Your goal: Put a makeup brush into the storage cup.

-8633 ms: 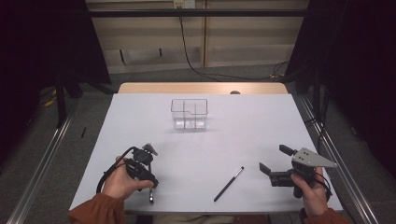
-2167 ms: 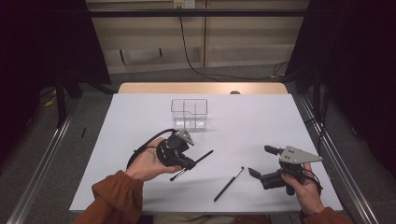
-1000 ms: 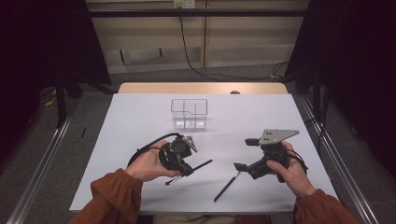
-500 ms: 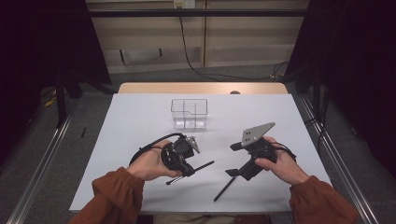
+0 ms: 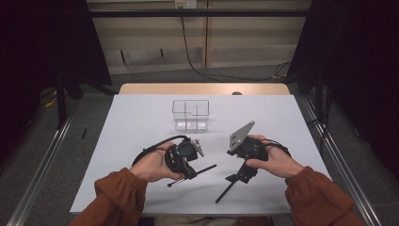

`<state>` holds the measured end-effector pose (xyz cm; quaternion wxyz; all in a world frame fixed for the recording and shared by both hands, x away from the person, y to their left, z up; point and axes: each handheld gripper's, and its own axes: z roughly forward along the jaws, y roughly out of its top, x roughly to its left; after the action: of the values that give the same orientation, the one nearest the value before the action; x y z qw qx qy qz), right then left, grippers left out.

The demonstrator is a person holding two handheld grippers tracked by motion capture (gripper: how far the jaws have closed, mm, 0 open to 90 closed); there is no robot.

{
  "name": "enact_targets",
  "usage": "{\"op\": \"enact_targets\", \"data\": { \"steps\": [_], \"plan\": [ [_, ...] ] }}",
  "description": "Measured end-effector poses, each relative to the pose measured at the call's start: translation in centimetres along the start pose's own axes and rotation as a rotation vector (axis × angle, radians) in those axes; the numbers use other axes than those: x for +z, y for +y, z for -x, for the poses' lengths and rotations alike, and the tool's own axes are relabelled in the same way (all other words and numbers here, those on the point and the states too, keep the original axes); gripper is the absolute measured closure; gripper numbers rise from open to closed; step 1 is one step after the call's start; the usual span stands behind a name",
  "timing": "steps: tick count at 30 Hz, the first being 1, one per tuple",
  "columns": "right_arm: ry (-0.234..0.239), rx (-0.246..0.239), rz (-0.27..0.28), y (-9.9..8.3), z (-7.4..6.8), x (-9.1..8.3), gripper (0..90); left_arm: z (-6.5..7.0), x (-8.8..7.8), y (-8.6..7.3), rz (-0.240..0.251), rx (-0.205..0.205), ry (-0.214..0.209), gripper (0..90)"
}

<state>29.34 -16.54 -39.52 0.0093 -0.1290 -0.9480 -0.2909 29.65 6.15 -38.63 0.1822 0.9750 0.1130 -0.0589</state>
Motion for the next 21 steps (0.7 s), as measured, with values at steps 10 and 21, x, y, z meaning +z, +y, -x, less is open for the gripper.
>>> {"op": "enact_targets", "data": {
  "steps": [10,21],
  "plan": [
    [0.079,-0.059,-0.132,1.8,0.2,1.2,6.8,-0.1,0.3,0.0,-0.021,0.003,0.015,84.7],
    [0.121,-0.055,-0.134,2.4,1.4,1.6,32.0,0.0,0.7,0.2,-0.023,0.003,0.01,84.7]
  ]
}}
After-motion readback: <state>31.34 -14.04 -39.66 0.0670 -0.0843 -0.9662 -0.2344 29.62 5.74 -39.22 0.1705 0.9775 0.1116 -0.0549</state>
